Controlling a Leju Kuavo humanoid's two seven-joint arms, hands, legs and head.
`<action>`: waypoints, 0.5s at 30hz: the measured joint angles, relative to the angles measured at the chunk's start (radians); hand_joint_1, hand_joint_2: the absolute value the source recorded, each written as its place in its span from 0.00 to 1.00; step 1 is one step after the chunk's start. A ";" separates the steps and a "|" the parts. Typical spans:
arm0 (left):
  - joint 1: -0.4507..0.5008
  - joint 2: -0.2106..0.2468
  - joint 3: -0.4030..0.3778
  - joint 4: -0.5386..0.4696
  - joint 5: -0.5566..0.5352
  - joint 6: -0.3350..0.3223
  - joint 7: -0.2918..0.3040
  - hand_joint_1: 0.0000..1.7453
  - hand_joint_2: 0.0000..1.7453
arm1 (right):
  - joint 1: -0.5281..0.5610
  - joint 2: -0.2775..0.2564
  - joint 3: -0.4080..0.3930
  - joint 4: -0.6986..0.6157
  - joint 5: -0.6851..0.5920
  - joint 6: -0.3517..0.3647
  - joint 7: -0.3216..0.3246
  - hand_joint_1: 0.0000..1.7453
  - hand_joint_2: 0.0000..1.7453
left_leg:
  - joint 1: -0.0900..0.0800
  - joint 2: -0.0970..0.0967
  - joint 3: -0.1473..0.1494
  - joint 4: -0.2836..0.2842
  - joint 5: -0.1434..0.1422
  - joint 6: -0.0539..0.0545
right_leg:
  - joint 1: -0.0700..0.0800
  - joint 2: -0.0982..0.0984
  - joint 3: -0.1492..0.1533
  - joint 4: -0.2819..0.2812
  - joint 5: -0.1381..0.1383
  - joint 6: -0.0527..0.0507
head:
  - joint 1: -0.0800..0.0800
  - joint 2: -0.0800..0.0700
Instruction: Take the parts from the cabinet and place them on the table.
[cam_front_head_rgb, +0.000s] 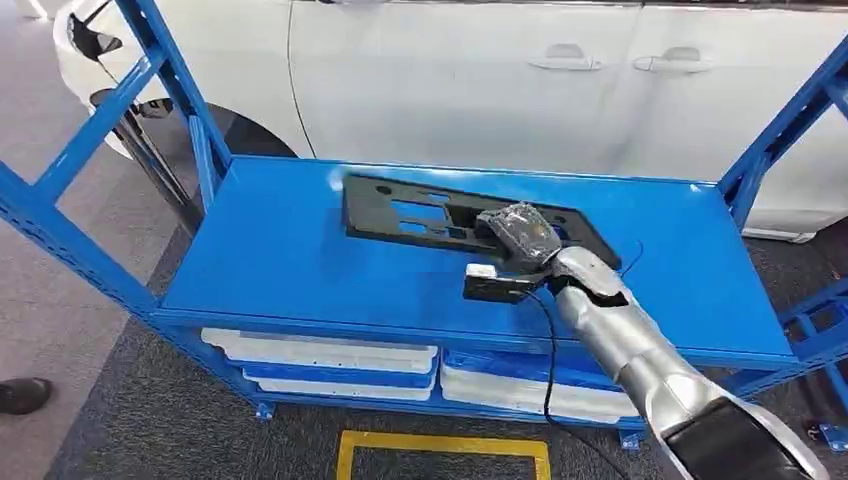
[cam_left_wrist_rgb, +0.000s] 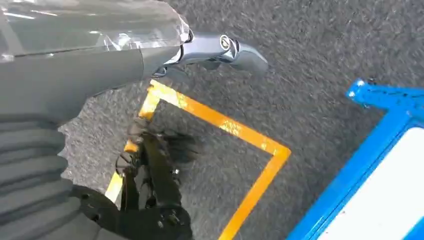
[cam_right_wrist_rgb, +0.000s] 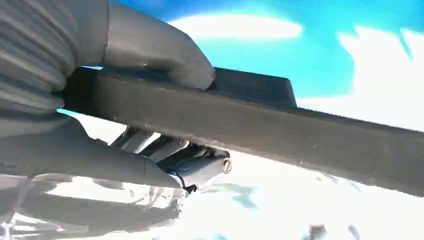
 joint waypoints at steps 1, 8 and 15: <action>0.002 0.000 0.000 0.000 -0.001 0.000 0.003 0.00 1.00 | 0.022 -0.014 -0.019 -0.079 -0.141 0.034 -0.071 1.00 1.00 | -0.002 -0.018 0.015 -0.020 -0.018 0.007 | 0.007 0.001 -0.003 0.009 -0.007 0.007 | 0.000 0.000; 0.010 0.004 0.001 0.000 -0.006 -0.001 0.003 0.00 1.00 | 0.217 0.010 -0.116 -0.603 -0.713 0.352 -0.180 1.00 1.00 | -0.002 0.002 0.023 -0.037 -0.017 0.056 | -0.003 0.045 -0.060 0.125 -0.082 0.031 | 0.000 0.000; 0.009 0.010 0.002 0.000 -0.003 -0.009 -0.008 0.00 1.00 | 0.354 0.042 -0.142 -0.888 -0.850 0.571 -0.181 1.00 1.00 | -0.008 0.018 0.037 -0.035 -0.029 0.056 | -0.002 0.046 -0.077 0.090 0.013 0.018 | 0.000 0.000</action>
